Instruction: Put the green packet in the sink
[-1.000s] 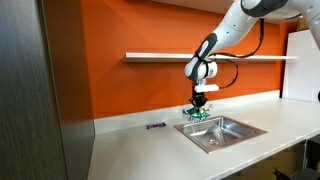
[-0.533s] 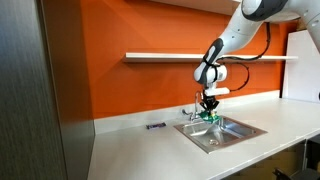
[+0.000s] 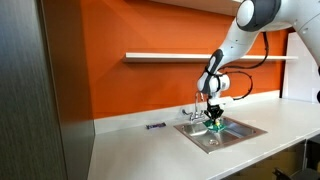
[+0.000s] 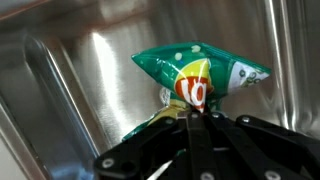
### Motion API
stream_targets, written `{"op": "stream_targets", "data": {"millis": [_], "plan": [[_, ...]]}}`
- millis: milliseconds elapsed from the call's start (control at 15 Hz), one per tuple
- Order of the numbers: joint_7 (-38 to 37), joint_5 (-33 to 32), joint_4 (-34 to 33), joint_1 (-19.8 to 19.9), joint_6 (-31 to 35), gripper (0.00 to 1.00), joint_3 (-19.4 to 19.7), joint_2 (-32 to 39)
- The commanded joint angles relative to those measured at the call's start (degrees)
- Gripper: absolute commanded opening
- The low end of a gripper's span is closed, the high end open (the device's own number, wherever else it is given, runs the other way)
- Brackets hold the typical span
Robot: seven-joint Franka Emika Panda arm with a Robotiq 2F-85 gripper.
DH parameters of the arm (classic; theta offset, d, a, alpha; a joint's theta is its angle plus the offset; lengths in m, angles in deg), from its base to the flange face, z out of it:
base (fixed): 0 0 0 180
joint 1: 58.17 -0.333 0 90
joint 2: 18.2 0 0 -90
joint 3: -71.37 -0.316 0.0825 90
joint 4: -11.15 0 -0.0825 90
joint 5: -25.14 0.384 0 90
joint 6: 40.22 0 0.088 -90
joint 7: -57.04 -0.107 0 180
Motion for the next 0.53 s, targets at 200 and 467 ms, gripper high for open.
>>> {"op": "stream_targets", "data": {"millis": [200, 467], "plan": [[-0.7, 0.3, 0.5, 1.2, 3.2, 0.0, -1.2, 3.9], [-0.6, 0.5, 1.1, 1.2, 5.0, 0.0, -1.5, 5.8]]}}
